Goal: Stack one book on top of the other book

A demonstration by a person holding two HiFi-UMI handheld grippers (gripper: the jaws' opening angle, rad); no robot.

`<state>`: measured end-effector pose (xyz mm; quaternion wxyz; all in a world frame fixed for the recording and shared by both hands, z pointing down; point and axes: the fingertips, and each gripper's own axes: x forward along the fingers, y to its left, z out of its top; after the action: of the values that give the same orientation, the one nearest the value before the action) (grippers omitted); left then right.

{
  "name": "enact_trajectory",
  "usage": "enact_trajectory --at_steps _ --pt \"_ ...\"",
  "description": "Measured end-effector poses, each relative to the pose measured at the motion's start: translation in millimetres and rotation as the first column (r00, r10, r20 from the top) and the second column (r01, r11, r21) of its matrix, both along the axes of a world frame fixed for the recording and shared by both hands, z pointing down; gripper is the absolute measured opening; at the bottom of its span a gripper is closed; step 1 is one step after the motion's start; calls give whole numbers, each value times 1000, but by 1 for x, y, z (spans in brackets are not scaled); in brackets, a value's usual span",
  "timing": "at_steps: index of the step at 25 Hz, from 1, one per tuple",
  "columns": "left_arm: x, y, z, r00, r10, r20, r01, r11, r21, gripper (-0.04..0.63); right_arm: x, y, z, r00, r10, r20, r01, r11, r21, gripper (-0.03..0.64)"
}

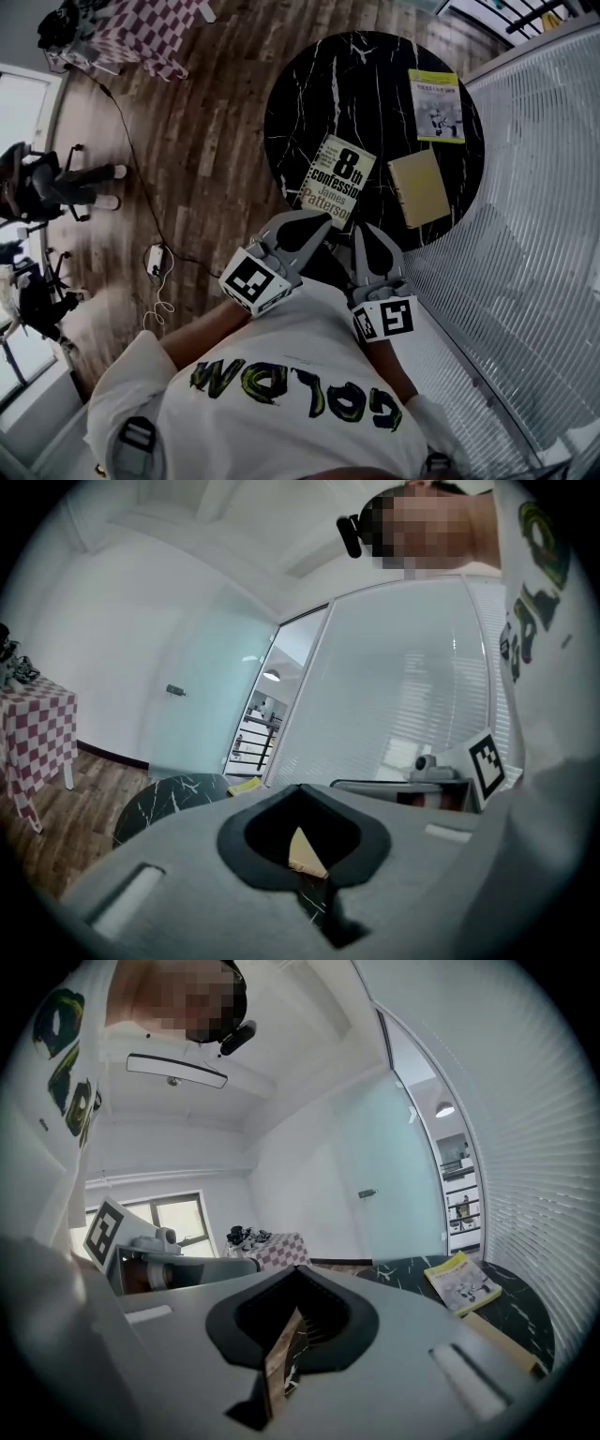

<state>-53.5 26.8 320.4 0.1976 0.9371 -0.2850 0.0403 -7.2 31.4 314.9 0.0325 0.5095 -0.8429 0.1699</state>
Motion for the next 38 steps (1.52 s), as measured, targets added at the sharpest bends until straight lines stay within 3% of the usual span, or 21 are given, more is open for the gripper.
enact_trajectory --at_steps 10,17,31,38 --pt "-3 -12 35 998 29 50 -26 998 -61 15 4 -7 39 1000 19 -16 -20 998 -60 2" --pt "-10 -25 87 995 24 97 -11 992 -125 25 9 -9 102 998 26 -52 -34 988 -153 5" --pt "-22 -41 182 976 69 206 -12 964 -264 61 25 -29 182 996 78 -45 -88 954 -285 75" --pt "-26 -47 221 966 88 241 -3 944 -330 89 33 -28 228 994 86 -61 -102 922 -374 127"
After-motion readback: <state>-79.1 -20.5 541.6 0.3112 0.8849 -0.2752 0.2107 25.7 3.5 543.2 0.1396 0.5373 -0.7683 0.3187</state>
